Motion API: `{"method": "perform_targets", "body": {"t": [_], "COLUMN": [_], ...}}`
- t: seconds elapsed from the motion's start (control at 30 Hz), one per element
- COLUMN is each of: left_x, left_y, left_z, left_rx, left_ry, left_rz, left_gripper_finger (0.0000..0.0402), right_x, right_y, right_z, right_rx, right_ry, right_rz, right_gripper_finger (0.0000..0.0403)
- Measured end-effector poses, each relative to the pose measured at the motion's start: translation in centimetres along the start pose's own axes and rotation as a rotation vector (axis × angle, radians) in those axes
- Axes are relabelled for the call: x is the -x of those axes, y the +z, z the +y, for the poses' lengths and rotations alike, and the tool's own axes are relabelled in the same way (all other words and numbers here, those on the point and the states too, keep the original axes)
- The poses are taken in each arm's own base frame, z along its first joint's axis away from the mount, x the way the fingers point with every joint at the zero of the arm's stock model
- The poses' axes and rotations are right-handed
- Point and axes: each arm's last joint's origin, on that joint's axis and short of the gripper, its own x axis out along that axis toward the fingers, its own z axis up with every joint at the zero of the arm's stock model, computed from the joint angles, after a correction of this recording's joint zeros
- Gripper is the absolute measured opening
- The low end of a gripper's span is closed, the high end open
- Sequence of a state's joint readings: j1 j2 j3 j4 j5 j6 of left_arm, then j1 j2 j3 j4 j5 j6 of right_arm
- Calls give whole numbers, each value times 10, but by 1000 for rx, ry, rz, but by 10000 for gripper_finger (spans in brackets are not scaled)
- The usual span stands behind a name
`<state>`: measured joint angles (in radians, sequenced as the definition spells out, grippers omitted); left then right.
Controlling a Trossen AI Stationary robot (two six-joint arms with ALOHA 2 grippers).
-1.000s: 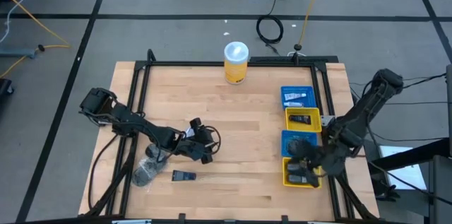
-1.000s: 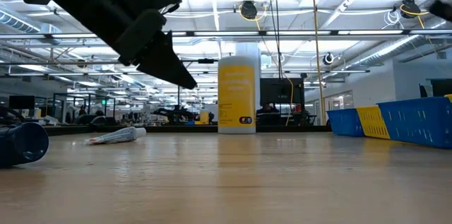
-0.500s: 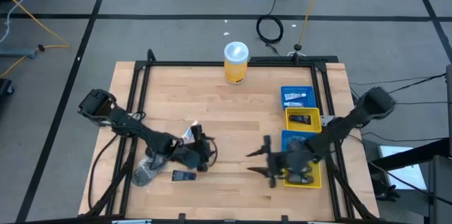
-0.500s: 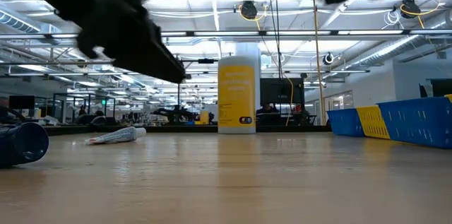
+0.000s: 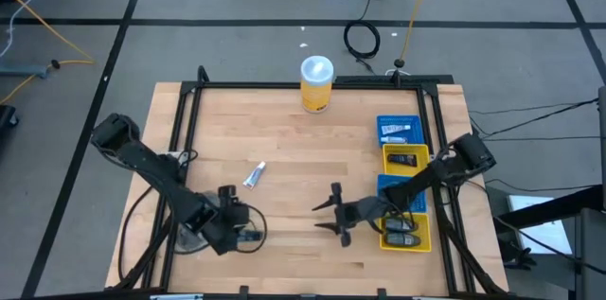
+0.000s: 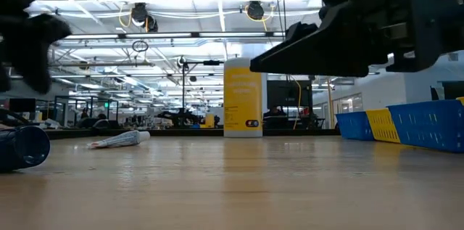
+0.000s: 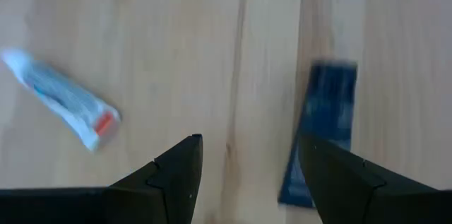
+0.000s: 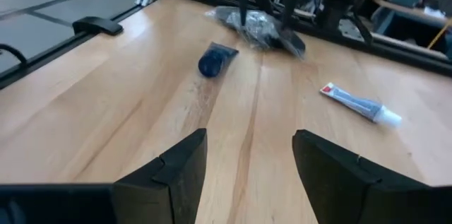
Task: Pick & Place Travel size toiletries
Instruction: Put the blue shave cream into the top yellow bin
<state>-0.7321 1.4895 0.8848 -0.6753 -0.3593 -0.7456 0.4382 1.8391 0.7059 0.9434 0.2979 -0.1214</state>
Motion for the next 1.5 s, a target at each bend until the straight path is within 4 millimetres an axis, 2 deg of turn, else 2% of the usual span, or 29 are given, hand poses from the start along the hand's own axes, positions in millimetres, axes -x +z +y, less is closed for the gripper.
{"method": "perform_targets", "body": {"t": [0.17,0.37,0.5,0.8,0.9,1.0,1.2,1.33,1.5], "left_x": [-15,-27,-37,-73,-80,-84,-92,-96,-91], "left_y": [-19,-28,-37,-44,-37,-26,-5,13,44], "left_z": [-6,-16,-17,-28,-26,-21,-4,10,26], "left_rx": [28,5,-23,-66,-73,-77,-111,-120,-118], "left_ry": [-72,-231,-193,-168,-160,-171,-187,-159,-120], "left_rz": [-36,-159,-236,-234,-260,-310,-341,-426,-654], "left_gripper_finger": [228,228,228,228,227,207,111,109,109], "right_x": [-2,-2,-2,-2,-2,-2,-2,0,13], "right_y": [-1,-2,-2,-2,-3,-3,-3,-4,6], "right_z": [-5,-8,-8,-8,-8,-8,-8,-8,-14], "right_rx": [-38,-42,-57,-57,-56,-55,-51,-39,-43], "right_ry": [-2,-8,-9,-9,-9,-9,-9,-13,-84], "right_rz": [7,15,15,16,18,20,24,63,162], "right_gripper_finger": [201,201,201,201,201,201,201,201,201]}}
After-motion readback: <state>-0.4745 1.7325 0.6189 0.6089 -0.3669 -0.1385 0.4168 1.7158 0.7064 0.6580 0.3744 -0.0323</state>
